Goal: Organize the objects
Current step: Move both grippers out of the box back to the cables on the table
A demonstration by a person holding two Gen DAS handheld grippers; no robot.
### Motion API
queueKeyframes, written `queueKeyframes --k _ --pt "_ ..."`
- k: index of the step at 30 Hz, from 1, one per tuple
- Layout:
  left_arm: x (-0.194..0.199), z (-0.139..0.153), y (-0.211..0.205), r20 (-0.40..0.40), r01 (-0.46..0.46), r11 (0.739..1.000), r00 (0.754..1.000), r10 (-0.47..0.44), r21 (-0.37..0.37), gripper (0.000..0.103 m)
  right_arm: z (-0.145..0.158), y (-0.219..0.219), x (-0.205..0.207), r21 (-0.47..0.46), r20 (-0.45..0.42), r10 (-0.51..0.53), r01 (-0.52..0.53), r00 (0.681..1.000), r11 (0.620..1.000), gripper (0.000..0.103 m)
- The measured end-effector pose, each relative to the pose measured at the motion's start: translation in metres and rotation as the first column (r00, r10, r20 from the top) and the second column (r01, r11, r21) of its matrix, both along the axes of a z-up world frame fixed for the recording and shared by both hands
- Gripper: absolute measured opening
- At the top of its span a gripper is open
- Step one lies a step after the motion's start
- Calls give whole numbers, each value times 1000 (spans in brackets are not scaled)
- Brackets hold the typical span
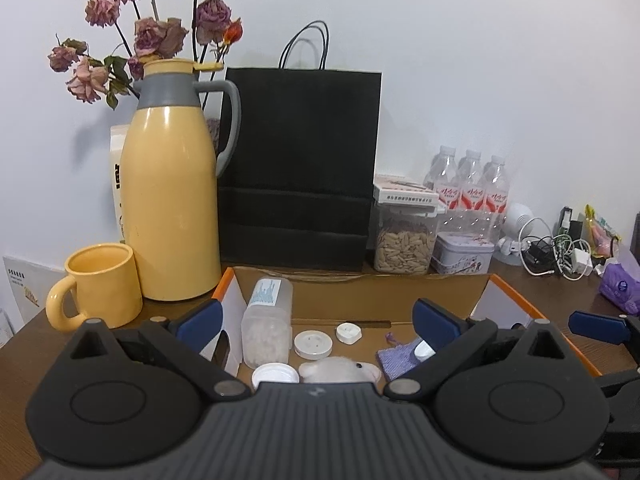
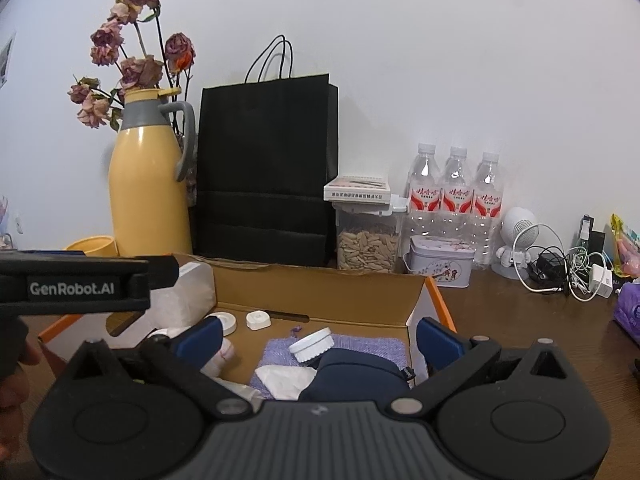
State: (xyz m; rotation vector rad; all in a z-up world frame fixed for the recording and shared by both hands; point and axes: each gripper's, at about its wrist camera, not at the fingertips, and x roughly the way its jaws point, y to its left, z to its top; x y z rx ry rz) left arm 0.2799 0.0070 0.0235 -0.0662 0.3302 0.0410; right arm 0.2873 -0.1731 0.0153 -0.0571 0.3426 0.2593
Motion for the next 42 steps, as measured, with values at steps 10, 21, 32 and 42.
queueKeyframes --k 10,21,32,42 --pt "-45 1 19 76 22 1000 997 -21 -9 103 3 -3 -35 -22 52 43 -42 998 999 103" --pt "-81 -16 22 44 79 996 996 -81 32 103 -11 -8 -70 -48 35 78 -76 996 996 103" --pt "-106 -38 33 -41 53 998 998 -51 46 103 -31 -13 -93 -53 -35 93 -95 995 994 103" --pt "-124 -53 58 -102 -14 1000 995 13 -5 103 -39 -7 -105 -78 -64 106 -111 992 991 103"
